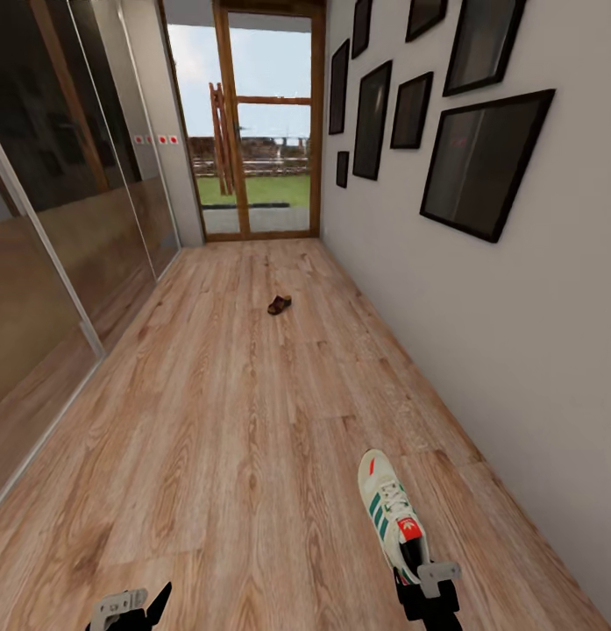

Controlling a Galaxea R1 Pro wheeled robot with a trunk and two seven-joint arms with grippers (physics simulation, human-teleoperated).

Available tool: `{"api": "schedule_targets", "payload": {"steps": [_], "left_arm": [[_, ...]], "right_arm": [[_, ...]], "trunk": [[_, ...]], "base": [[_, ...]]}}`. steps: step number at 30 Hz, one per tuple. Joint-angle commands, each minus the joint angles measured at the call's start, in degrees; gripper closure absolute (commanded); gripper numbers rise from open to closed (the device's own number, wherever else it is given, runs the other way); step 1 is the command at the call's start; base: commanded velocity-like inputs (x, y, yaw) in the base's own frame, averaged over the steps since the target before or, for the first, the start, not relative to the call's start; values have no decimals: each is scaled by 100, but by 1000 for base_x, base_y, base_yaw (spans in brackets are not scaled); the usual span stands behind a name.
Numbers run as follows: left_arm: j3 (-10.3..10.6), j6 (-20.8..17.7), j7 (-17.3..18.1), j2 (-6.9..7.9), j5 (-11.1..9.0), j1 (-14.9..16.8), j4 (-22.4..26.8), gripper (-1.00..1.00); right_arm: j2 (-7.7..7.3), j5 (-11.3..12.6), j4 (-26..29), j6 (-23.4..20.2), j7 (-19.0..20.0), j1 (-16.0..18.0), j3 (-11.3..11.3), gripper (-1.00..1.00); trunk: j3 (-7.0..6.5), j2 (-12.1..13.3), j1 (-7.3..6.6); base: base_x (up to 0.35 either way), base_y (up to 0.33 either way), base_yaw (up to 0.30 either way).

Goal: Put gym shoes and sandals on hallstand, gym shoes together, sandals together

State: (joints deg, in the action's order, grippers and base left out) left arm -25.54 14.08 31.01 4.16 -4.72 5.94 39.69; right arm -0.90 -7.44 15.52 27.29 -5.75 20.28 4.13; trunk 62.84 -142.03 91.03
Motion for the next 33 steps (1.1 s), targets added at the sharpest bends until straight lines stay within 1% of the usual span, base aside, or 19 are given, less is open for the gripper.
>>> {"api": "schedule_targets", "payload": {"steps": [1,15,29,33], "left_arm": [[-13,-10,47,-2,-52,4,-10,-100],[-12,-10,45,-11,-55,4,-14,-100],[-14,-2,46,-11,-55,4,-7,-100],[-19,-2,50,-11,-55,4,-6,-100]], "right_arm": [[-6,-38,-5,4,-58,3,38,100],[-15,-47,-14,6,-58,3,36,100],[-15,-47,-18,4,-58,3,39,100],[-12,-47,-18,4,-58,3,40,100]], "trunk": [[-14,40,-24],[-360,601,-331],[-484,601,-331],[-518,601,-331]], "base": [[0,0,0],[0,0,0],[3,0,0],[161,0,0]]}}
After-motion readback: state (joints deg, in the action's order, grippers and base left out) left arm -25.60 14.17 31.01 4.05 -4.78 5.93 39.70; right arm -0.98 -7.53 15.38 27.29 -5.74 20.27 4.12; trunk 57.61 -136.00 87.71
